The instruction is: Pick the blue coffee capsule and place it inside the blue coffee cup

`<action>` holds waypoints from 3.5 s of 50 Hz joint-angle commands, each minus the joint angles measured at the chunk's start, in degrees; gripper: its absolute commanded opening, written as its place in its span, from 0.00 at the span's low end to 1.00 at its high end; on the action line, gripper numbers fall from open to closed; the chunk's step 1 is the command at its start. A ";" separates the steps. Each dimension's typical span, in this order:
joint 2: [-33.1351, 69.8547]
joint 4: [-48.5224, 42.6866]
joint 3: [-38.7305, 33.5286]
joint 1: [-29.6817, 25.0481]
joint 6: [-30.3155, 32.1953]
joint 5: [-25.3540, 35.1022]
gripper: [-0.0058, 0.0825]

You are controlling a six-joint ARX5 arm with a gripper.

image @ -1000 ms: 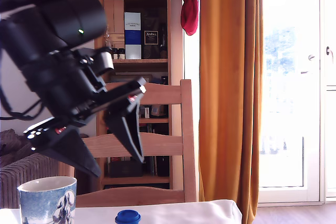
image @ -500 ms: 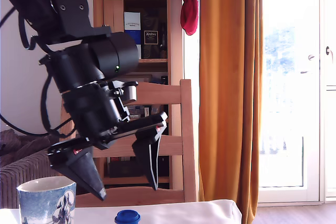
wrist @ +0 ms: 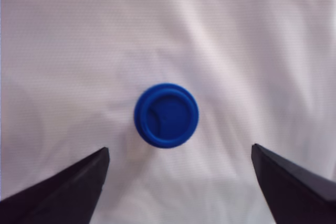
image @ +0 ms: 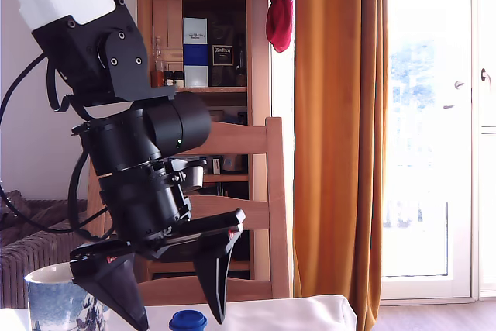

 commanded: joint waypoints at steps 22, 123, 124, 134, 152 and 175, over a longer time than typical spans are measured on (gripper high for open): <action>2.95 1.27 3.48 1.73 0.79 0.07 0.96; 6.93 -12.20 14.47 0.63 4.31 2.56 0.47; 6.93 -12.35 14.47 0.63 4.42 2.56 0.47; 6.93 -12.70 14.47 -0.07 7.02 -0.76 0.52; 6.95 -12.35 14.47 -0.07 8.39 -3.50 0.74; 11.30 -11.41 14.47 -0.92 8.20 -2.54 0.74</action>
